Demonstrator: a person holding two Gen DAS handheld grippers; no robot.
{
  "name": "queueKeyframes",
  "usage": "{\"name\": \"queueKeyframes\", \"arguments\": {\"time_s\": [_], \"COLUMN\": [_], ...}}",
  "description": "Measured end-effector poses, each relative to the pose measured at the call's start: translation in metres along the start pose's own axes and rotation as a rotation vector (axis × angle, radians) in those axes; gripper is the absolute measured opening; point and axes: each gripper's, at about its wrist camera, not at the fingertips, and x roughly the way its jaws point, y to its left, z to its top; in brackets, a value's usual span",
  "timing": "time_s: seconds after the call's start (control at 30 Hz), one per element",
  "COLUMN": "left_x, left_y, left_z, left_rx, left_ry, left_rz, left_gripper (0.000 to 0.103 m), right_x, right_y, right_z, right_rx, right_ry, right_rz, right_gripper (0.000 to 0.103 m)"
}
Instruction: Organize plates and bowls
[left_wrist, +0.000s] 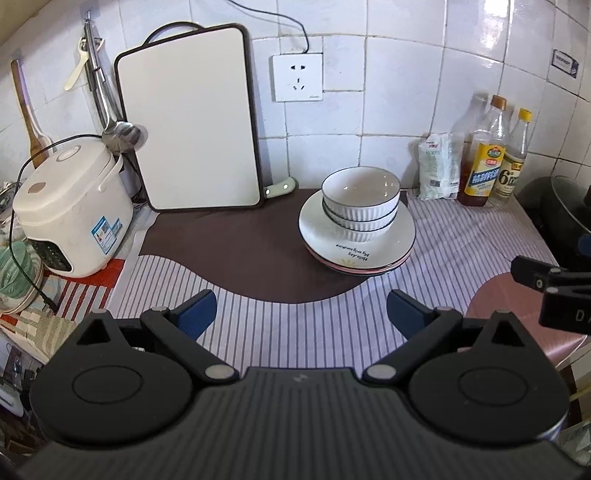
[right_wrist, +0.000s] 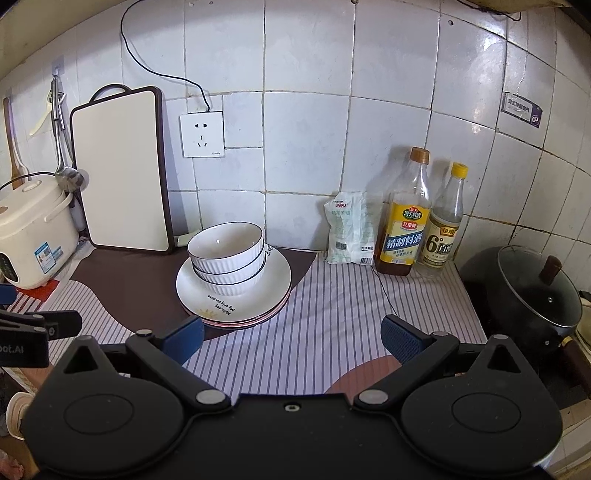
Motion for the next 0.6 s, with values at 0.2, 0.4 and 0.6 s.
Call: {"name": "queueKeyframes", "arguments": {"time_s": [0.2, 0.4, 0.6], "left_x": [0.006, 0.010, 0.013], "left_y": [0.005, 0.010, 0.011], "left_z": [0.001, 0.003, 0.004], "left_rx": [-0.013, -0.021, -0.023], "left_ry": [0.014, 0.016, 0.020], "left_rz": [-0.009, -0.009, -0.009], "left_gripper": [0.100, 0.100, 0.100], "right_x": [0.005, 0.009, 0.013], "right_y": [0.002, 0.005, 0.007], "right_z": [-0.001, 0.000, 0.003], "right_rx": [-0.002, -0.008, -0.003], "right_ry": [0.014, 0.020, 0.031], "right_rz": [0.002, -0.002, -0.005], "right_gripper": [0.103, 0.103, 0.103]}}
